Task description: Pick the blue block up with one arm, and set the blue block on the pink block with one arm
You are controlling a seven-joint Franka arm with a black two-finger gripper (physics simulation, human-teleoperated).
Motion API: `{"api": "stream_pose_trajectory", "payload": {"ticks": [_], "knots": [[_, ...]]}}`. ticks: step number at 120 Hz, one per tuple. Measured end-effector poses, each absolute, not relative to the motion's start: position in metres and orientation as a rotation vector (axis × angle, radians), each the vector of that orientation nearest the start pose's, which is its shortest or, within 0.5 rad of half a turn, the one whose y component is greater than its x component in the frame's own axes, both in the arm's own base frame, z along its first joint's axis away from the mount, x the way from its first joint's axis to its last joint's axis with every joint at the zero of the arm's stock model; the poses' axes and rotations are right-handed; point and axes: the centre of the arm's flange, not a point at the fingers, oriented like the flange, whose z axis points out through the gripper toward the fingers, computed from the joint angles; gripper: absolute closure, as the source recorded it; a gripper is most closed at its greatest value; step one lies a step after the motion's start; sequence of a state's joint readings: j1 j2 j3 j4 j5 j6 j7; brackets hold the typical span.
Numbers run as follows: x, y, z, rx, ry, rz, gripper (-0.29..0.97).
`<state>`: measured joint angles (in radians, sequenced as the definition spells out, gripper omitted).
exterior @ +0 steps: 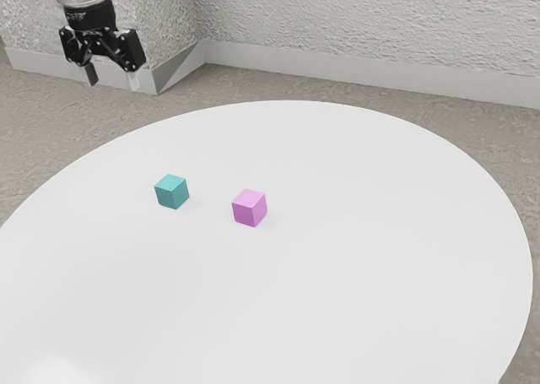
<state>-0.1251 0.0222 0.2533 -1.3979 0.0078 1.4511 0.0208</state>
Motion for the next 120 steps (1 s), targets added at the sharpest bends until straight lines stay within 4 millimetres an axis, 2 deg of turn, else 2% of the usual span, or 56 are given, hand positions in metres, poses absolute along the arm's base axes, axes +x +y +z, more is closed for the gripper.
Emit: {"api": "stream_pose_trajectory", "payload": {"ticks": [14, 28, 31, 35, 38, 40, 44, 47, 49, 51, 53, 55, 57, 61, 66, 69, 74, 80, 87, 93, 103, 120], "knots": [[0.545, 0.058, 0.682, -3.123, -0.136, -0.048, 0.0], [0.543, 0.059, 0.686, -3.122, -0.139, -0.058, 0.0], [0.538, 0.06, 0.704, -3.117, -0.142, -0.103, 0.0], [0.522, 0.062, 0.752, -3.099, -0.149, -0.223, 0.0], [0.51, 0.063, 0.778, -3.089, -0.152, -0.286, 0.0], [0.506, 0.064, 0.787, -3.083, -0.155, -0.31, 0.0], [0.514, 0.071, 0.784, -3.064, -0.179, -0.3, 0.0], [0.526, 0.08, 0.773, -3.044, -0.211, -0.275, 0.0], [0.539, 0.092, 0.758, -3.031, -0.25, -0.248, 0.0], [0.551, 0.114, 0.741, -3.019, -0.31, -0.22, 0.01], [0.561, 0.146, 0.722, -3.007, -0.395, -0.192, 0.01], [0.569, 0.183, 0.698, -2.994, -0.488, -0.159, 0.01], [0.582, 0.217, 0.667, -2.987, -0.559, -0.115, 0.0], [0.615, 0.253, 0.598, -3.01, -0.601, -0.044, 0.0], [0.651, 0.272, 0.519, -3.057, -0.593, 0.003, 0.0], [0.665, 0.276, 0.484, -3.082, -0.582, 0.008, 0.0], [0.68, 0.279, 0.446, -3.112, -0.566, -0.01, 0.0], [0.688, 0.281, 0.405, -3.136, -0.574, -0.019, 0.0], [0.694, 0.281, 0.376, -3.149, -0.588, -0.046, 0.0], [0.7, 0.277, 0.363, -3.159, -0.588, -0.08, 0.0], [0.705, 0.272, 0.358, -3.167, -0.577, -0.123, 0.0], [0.71, 0.257, 0.355, -3.197, -0.46, -0.123, 0.0]]}}
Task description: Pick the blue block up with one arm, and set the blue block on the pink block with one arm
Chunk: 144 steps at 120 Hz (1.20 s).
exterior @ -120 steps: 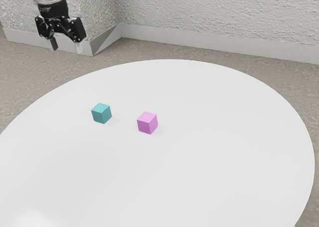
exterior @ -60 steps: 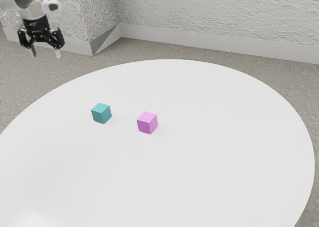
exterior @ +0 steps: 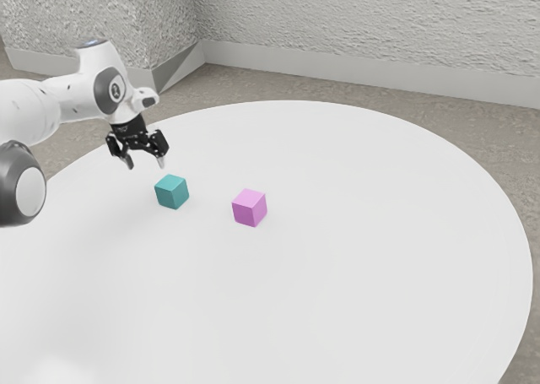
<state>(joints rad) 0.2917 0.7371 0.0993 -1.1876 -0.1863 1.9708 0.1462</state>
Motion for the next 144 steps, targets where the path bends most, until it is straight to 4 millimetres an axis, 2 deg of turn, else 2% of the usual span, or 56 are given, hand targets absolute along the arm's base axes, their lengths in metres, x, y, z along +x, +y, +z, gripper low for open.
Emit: {"api": "stream_pose_trajectory", "payload": {"ticks": [8, 26, 45, 63, 71, 80, 91, 126, 144], "knots": [[0.709, 0.256, 0.351, -3.206, -0.418, -0.089, 0.0], [0.711, 0.259, 0.325, -3.181, -0.329, -0.051, 0.0], [0.715, 0.25, 0.32, -3.198, -0.218, -0.047, 0.0], [0.714, 0.252, 0.314, -3.19, -0.134, -0.029, 0.01], [0.721, 0.253, 0.307, -3.18, -0.079, -0.058, 0.0], [0.738, 0.24, 0.298, -3.187, 0.014, -0.111, 0.0], [0.748, 0.237, 0.296, -3.177, 0.093, -0.163, 0.0], [0.759, 0.242, 0.279, -3.149, 0.239, -0.202, 0.0], [0.759, 0.242, 0.276, -3.151, 0.249, -0.194, 0.0]]}}
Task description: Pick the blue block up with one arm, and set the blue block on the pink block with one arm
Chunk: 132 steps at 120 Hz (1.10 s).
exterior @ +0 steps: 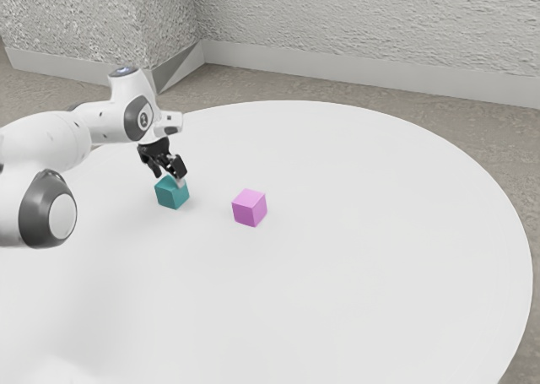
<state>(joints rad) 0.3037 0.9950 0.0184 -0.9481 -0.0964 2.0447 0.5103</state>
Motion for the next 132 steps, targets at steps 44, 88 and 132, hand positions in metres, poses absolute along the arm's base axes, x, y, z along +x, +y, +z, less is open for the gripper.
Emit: {"api": "stream_pose_trajectory", "payload": {"ticks": [44, 88, 132], "knots": [[0.754, 0.242, 0.261, -3.177, 0.156, -0.124, 0.0], [0.752, 0.242, 0.258, -3.186, 0.086, -0.106, 0.05], [0.752, 0.246, 0.257, -3.184, 0.044, -0.101, 0.13]]}}
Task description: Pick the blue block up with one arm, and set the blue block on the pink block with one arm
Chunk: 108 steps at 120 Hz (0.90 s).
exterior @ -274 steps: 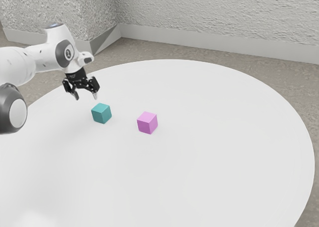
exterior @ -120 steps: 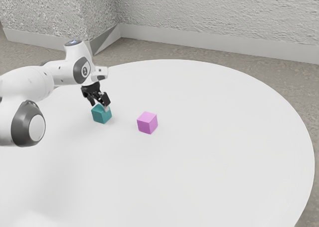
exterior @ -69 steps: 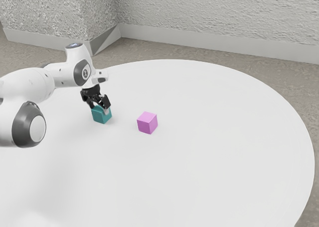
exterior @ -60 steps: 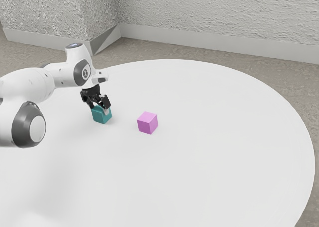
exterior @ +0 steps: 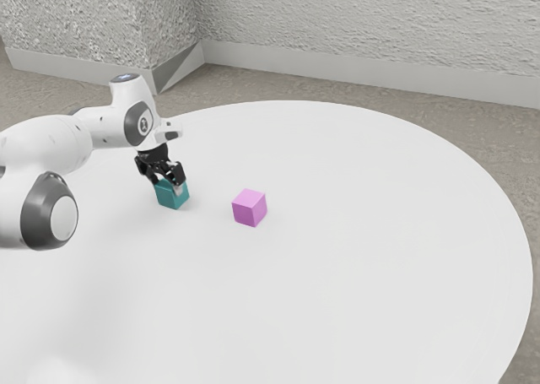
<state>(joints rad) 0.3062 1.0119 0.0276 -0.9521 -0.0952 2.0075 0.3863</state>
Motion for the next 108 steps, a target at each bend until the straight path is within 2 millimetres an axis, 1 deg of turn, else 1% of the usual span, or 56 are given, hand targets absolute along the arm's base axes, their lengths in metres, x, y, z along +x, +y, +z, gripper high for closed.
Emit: {"api": "stream_pose_trajectory", "payload": {"ticks": [36, 80, 108], "knots": [[0.7516, 0.2487, 0.2563, -3.182, 0.022, -0.109, 0.16], [0.7532, 0.2454, 0.2566, -3.188, 0.018, -0.119, 0.18], [0.7535, 0.2449, 0.2567, -3.189, 0.015, -0.121, 0.25]]}}
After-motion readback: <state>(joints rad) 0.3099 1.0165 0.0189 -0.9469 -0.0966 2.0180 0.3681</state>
